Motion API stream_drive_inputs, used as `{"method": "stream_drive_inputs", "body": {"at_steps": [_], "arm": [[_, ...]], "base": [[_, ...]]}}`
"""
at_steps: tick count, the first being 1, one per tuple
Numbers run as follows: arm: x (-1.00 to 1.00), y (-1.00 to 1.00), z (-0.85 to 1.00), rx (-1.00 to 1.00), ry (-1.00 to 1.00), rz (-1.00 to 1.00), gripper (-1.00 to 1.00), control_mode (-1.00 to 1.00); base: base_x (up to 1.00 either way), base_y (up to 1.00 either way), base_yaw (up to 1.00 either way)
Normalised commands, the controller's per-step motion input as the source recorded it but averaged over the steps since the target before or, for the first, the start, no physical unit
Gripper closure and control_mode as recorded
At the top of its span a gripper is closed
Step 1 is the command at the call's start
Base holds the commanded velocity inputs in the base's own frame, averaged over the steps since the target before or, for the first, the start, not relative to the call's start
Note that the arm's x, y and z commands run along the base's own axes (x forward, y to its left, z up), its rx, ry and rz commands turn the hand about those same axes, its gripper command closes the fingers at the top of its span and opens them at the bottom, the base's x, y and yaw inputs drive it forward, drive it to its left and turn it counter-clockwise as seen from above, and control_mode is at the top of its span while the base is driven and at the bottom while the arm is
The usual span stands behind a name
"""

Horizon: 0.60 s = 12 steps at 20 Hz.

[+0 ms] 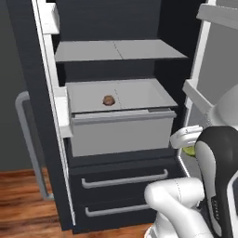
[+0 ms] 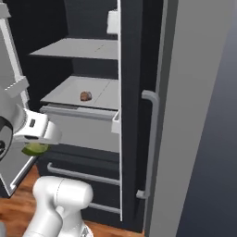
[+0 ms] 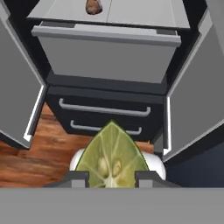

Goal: Pick lemon wedge from the fridge and place it on the plate on the counter.

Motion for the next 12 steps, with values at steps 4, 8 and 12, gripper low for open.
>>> {"method": "stream_drive_inputs", "body": {"at_steps": [4, 8, 12], "arm": [[0.00, 0.00, 0.00, 0.00, 0.00, 0.00, 1.00, 1.00], [0.00, 0.00, 0.00, 0.00, 0.00, 0.00, 1.00, 1.00], [0.00, 0.00, 0.00, 0.00, 0.00, 0.00, 1.00, 1.00]], "base": [[-0.57, 0.00, 0.42], [-0.21, 0.02, 0.52], [-0.22, 0.00, 0.67]]}}
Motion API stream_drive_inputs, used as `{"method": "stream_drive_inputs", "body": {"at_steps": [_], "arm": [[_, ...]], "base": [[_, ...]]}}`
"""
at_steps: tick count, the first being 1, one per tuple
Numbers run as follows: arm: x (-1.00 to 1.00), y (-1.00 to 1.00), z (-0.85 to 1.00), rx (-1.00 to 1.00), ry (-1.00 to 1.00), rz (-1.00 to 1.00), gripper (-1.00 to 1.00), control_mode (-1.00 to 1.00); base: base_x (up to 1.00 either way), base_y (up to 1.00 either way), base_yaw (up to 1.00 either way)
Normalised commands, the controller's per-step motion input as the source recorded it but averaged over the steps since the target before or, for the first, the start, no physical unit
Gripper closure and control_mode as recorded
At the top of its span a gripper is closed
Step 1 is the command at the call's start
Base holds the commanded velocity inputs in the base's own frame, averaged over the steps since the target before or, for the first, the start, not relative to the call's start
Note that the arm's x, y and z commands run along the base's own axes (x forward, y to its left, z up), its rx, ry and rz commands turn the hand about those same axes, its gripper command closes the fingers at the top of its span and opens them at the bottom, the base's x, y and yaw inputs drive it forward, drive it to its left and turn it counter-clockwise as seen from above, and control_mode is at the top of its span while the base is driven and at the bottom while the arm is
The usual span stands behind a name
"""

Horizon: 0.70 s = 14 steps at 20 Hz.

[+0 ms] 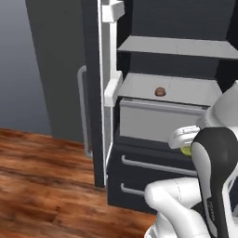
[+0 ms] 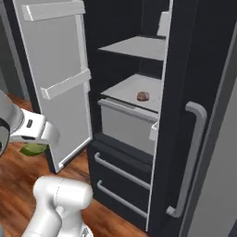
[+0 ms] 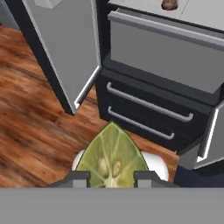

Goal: Pick lemon wedge from the fridge and place it on the plate on the counter.

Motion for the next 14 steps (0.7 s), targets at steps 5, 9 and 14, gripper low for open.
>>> {"method": "stream_drive_inputs", "body": {"at_steps": [5, 9, 14], "arm": [[0.00, 0.00, 0.00, 0.00, 0.00, 0.00, 1.00, 1.00], [0.00, 0.00, 0.00, 0.00, 0.00, 0.00, 1.00, 1.00], [0.00, 0.00, 0.00, 0.00, 0.00, 0.00, 1.00, 1.00]], "base": [[-0.31, 0.00, 0.72], [-0.16, 0.02, 0.77], [-0.07, 0.15, 0.76]]}}
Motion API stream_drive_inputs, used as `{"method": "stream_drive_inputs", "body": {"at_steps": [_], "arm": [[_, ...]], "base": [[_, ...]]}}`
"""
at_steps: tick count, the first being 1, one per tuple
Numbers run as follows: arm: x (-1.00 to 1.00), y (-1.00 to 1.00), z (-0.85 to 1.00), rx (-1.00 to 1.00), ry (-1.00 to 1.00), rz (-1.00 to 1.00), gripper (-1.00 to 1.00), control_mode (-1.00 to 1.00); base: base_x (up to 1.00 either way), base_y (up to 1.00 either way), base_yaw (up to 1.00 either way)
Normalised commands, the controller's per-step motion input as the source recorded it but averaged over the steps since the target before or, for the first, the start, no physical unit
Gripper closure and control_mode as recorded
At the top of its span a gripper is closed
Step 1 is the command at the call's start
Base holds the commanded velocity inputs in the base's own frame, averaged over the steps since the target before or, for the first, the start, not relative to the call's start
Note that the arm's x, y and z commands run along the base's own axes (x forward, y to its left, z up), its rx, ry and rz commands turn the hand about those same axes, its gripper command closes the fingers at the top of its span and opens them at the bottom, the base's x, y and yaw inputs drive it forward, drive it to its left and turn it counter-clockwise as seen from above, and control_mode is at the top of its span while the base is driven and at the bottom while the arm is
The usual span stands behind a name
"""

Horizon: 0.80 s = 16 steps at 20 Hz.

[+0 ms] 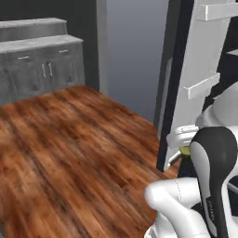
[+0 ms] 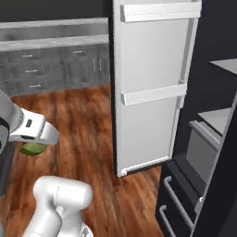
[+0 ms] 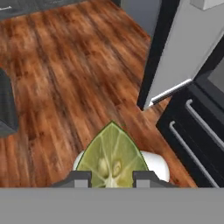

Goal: Pick lemon wedge from the fridge and place it on the plate on the counter.

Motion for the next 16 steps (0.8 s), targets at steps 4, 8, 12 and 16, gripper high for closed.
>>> {"method": "stream_drive_inputs", "body": {"at_steps": [4, 8, 12, 16], "arm": [[0.00, 0.00, 0.00, 0.00, 0.00, 0.00, 1.00, 1.00], [0.00, 0.00, 0.00, 0.00, 0.00, 0.00, 1.00, 1.00], [0.00, 0.00, 0.00, 0.00, 0.00, 0.00, 1.00, 1.00], [0.00, 0.00, 0.00, 0.00, 0.00, 0.00, 1.00, 1.00]], "base": [[-0.01, 0.32, 0.72], [0.00, 0.29, 0.72], [0.00, 0.24, 0.69], [0.07, 0.35, 0.68]]}}
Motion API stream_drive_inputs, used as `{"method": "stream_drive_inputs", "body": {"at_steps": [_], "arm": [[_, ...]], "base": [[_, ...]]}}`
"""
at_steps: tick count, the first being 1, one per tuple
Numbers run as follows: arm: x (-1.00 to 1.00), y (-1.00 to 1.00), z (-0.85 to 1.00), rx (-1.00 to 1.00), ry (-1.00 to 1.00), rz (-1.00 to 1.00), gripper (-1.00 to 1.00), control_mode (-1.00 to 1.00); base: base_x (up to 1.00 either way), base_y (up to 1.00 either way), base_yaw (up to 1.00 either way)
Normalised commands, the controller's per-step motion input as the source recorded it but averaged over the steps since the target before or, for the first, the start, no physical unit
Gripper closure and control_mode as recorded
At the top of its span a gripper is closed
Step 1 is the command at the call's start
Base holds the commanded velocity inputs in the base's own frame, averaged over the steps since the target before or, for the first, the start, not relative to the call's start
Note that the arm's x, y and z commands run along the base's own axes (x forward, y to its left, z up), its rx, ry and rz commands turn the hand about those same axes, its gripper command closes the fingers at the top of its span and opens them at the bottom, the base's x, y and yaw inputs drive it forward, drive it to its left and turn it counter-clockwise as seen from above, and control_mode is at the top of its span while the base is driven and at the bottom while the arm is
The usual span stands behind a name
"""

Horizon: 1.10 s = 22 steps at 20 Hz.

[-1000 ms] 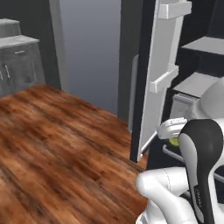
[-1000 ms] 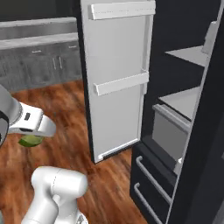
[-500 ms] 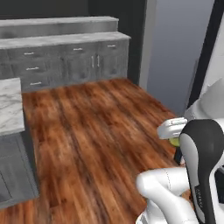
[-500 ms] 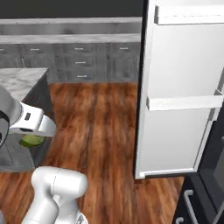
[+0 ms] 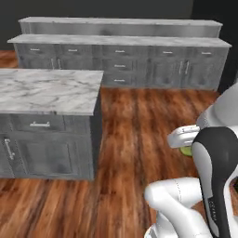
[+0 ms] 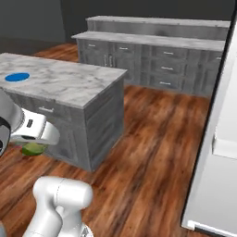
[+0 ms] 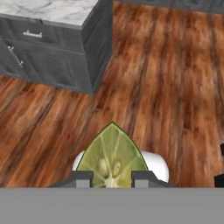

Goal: Pick lemon wedge from the fridge and place it on the plate on the counter.

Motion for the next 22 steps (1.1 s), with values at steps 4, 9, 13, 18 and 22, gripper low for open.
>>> {"method": "stream_drive_inputs", "body": {"at_steps": [4, 9, 13, 18, 22], "arm": [[0.00, 0.00, 0.00, 0.00, 0.00, 0.00, 1.00, 1.00], [0.00, 0.00, 0.00, 0.00, 0.00, 0.00, 1.00, 1.00], [0.00, 0.00, 0.00, 0.00, 0.00, 0.00, 1.00, 1.00], [0.00, 0.00, 0.00, 0.00, 0.00, 0.00, 1.00, 1.00], [0.00, 0.00, 0.00, 0.00, 0.00, 0.00, 1.00, 1.00]], "base": [[0.20, 0.27, 0.73], [0.27, 0.56, 0.41], [0.71, 0.96, -0.01], [0.85, 0.96, -0.09], [0.87, 0.81, -0.19]]}}
